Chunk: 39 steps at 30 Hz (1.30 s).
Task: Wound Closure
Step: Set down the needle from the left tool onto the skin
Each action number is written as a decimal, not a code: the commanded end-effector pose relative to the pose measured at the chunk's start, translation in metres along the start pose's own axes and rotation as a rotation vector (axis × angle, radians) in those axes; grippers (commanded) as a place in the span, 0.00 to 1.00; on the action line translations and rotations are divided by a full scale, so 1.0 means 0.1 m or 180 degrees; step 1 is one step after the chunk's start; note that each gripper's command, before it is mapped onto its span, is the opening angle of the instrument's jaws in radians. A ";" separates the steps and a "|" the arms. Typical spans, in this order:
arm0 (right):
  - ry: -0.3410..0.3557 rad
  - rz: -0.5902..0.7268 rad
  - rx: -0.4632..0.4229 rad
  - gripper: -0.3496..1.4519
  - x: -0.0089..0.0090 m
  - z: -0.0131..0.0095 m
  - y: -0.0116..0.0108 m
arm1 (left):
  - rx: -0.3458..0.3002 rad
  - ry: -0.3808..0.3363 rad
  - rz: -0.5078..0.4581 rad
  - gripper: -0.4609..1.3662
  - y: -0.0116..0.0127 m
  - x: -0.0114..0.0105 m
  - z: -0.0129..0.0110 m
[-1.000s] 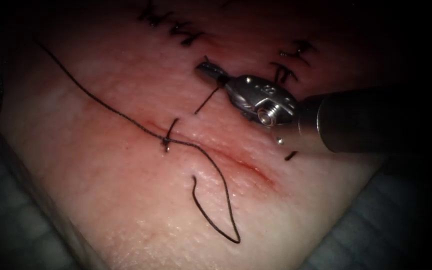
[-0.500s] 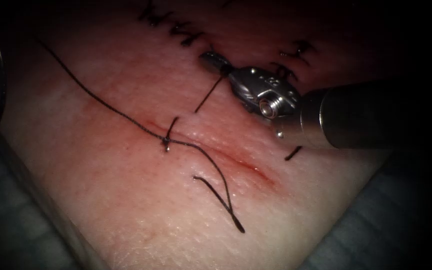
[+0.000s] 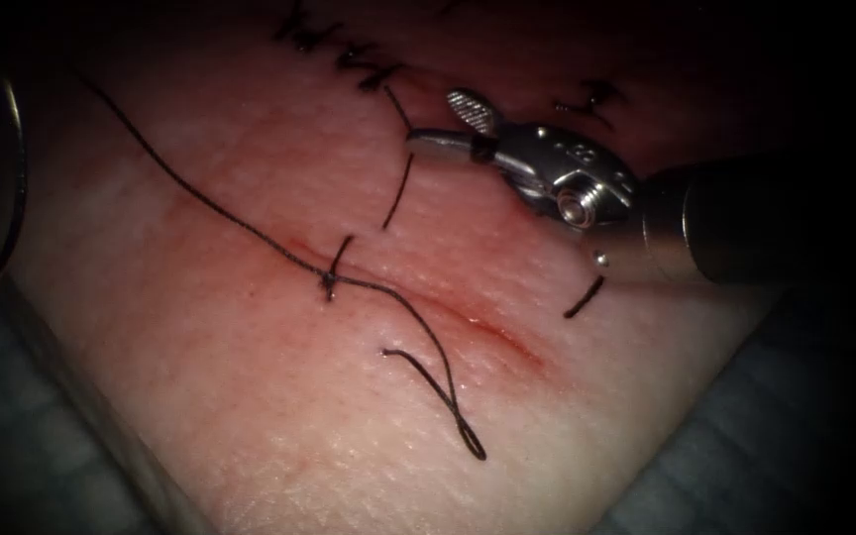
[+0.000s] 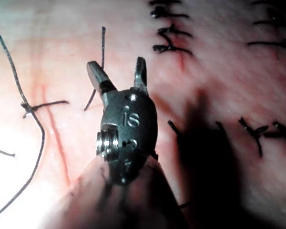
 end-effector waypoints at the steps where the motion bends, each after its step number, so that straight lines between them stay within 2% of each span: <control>1: -0.0008 0.0000 0.0058 0.91 0.001 -0.006 0.002 | -0.0045 -0.0001 0.0017 0.06 0.001 0.000 0.001; 8: -0.0034 -0.0203 0.0137 0.93 -0.001 -0.031 0.008 | -0.0090 -0.0001 0.0009 0.06 0.005 -0.001 0.004; 11: -0.0134 -0.0648 0.0176 0.95 -0.002 -0.036 0.008 | -0.0100 -0.0001 0.0007 0.06 0.006 -0.001 0.005; 14: -0.0393 -0.1196 0.0296 0.98 -0.002 -0.040 0.004 | -0.0142 -0.0001 0.0023 0.06 0.008 -0.001 0.008; 15: -0.0462 -0.1239 0.0326 0.97 -0.002 -0.041 0.003 | -0.0157 -0.0001 0.0022 0.06 0.009 -0.001 0.008; 17: -0.0541 -0.1260 0.0427 0.97 -0.001 -0.044 -0.002 | -0.0180 0.0000 0.0036 0.06 0.011 -0.002 0.011; 24: -0.0491 -0.1263 0.0591 0.98 0.000 -0.050 -0.016 | -0.0343 0.0000 0.0010 0.06 0.024 -0.001 0.023; 29: -0.0460 -0.1284 0.0723 0.97 0.001 -0.051 -0.022 | -0.0339 0.0013 0.0032 0.06 0.026 -0.008 0.034; 34: -0.0456 -0.1253 0.0756 0.96 0.002 -0.056 -0.029 | -0.0277 -0.0083 -0.0008 0.06 0.014 -0.029 0.051; 39: -0.0454 -0.1217 0.0782 0.95 0.005 -0.061 -0.039 | -0.0266 -0.0189 -0.0004 0.06 -0.012 -0.048 0.071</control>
